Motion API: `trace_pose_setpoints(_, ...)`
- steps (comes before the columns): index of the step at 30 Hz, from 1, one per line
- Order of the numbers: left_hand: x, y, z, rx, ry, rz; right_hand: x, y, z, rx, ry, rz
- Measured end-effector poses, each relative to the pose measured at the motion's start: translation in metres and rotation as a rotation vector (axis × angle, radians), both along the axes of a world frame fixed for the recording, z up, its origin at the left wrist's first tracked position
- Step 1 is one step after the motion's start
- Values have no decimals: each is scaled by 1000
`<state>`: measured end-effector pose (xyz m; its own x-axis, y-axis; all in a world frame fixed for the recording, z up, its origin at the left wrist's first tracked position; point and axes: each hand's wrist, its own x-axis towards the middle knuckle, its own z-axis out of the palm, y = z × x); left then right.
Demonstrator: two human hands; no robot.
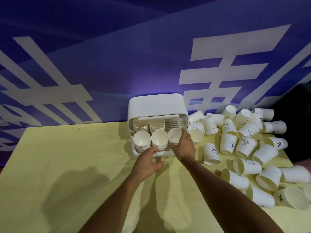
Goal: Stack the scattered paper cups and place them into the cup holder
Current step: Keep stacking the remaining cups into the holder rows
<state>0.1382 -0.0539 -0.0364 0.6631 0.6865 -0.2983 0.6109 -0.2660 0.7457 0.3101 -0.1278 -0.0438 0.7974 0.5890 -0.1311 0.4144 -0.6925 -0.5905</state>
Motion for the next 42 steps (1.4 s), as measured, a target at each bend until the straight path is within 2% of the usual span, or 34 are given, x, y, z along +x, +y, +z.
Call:
trace_pose_setpoints(6, 11, 7, 5, 168, -8, -83, 12, 17, 2, 44, -21, 73)
trace_pose_setpoints(26, -11, -6, -4, 89, 20, 3, 34, 52, -5, 2, 28, 96)
trace_pose_setpoints(31, -7, -11, -4, 60, 45, 23, 34, 39, -4, -16, -15, 155)
trace_pose_setpoints(38, 8, -30, -1, -24, 25, 3, 26, -8, 8, -72, -27, 377)
trace_pose_setpoints(42, 30, -46, 0, -42, 10, -54, 32, -50, 19, -74, -9, 322)
